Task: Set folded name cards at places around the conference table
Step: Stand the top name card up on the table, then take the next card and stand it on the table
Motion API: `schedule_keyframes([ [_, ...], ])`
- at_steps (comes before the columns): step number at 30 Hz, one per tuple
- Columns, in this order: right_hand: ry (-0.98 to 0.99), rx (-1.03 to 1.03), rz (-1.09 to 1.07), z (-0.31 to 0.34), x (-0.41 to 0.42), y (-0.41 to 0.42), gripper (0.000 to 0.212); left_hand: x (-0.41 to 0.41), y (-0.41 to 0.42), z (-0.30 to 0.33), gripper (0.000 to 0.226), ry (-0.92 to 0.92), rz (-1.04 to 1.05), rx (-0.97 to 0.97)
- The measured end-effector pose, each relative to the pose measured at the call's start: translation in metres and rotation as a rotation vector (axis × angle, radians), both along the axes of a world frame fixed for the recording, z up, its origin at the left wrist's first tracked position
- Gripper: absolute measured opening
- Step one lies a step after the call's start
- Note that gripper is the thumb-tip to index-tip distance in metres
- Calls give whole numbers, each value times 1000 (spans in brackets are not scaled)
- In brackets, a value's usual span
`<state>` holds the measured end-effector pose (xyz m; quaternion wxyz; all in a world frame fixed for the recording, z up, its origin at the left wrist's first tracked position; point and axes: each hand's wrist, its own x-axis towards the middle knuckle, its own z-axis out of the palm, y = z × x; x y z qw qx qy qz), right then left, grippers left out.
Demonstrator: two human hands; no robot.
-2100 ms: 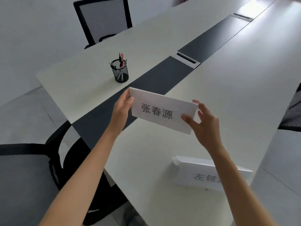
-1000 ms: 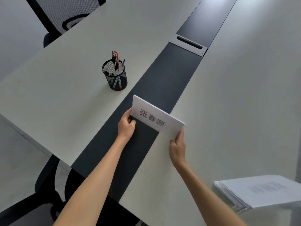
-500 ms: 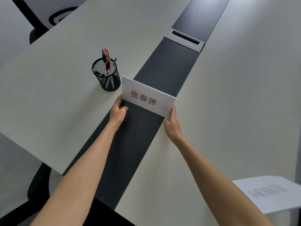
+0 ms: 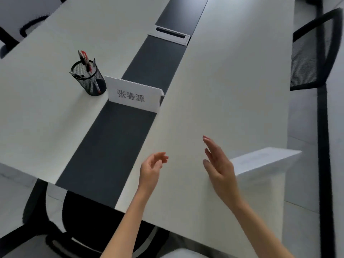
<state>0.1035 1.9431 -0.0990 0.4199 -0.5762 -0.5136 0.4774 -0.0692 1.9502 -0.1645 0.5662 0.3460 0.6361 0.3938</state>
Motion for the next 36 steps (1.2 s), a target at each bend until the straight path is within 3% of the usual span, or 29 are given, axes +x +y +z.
schedule_keyframes([
  [5,-247,215,-361,11,109,-30,53,69,-50,12,36,11,-245,54],
  [9,-366,70,-517,-7,184,-46,50,113,-70,18,41,44,-345,73],
  [13,-307,-155,-307,-32,237,-46,65,153,-77,20,57,38,-325,83],
  [19,-239,-343,99,-53,277,-20,80,205,-82,31,67,60,13,101],
  [25,-195,-290,303,-49,292,-4,69,233,-85,26,44,239,250,54],
  [30,-274,-193,296,-47,296,1,52,249,-93,26,44,347,340,31],
  [36,-174,-170,366,-48,312,40,43,268,-73,32,43,424,490,84],
])
